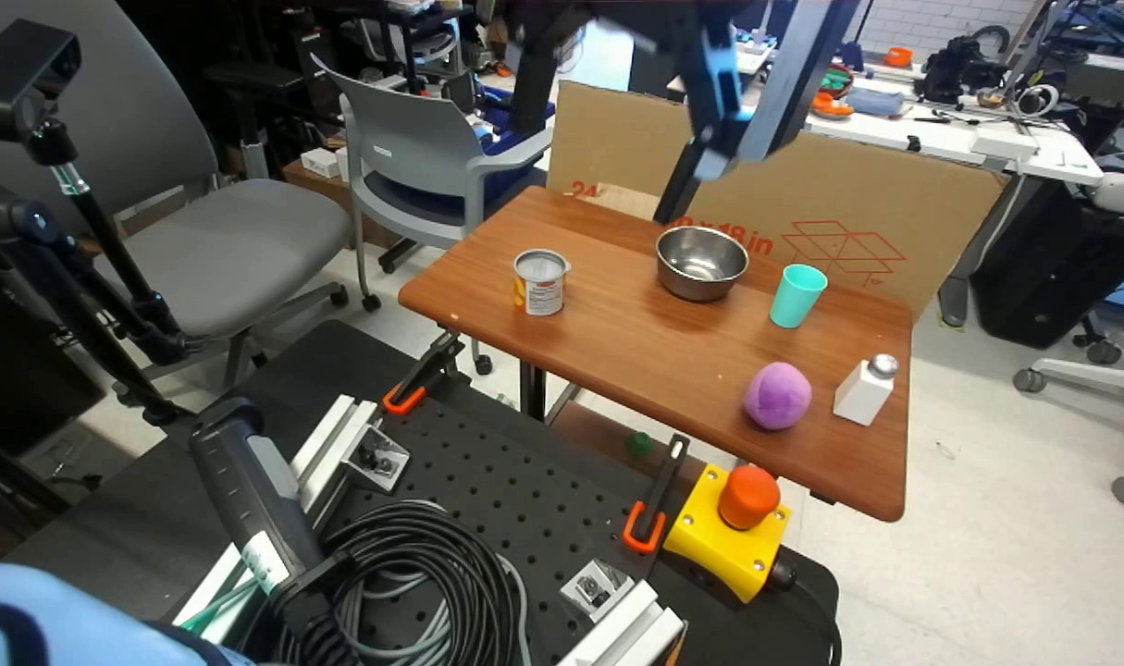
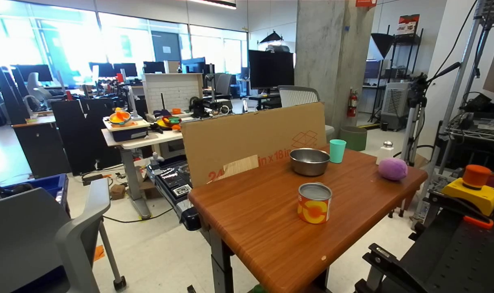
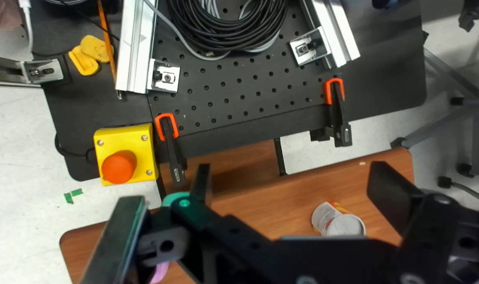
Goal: Move the tin can forward
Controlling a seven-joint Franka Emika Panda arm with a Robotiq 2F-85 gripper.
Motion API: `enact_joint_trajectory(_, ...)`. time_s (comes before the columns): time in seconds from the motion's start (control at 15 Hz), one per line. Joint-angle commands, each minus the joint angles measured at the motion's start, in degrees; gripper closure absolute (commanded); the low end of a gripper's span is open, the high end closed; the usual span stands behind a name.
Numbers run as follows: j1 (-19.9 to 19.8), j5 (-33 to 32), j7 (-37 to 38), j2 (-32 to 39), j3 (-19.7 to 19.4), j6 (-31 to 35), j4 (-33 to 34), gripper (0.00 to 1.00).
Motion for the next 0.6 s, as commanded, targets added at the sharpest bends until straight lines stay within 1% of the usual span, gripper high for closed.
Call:
enact_joint_trajectory(0.0,1.60,0.29,-0.58,8.25,1.89,8.07,-4.34,0.00)
enact_joint_trajectory(0.07,2.04,0.19,-0.34,12.96,2.33,9.58,-3.40,0.00)
enact_joint_trajectory(0.2,2.51,0.22,0.31,18.40,3.14,12.90,-4.32,0.00)
enact_joint_trajectory(0.53,4.46,0.50,3.51,34.35,6.38,18.81,0.17,0.00)
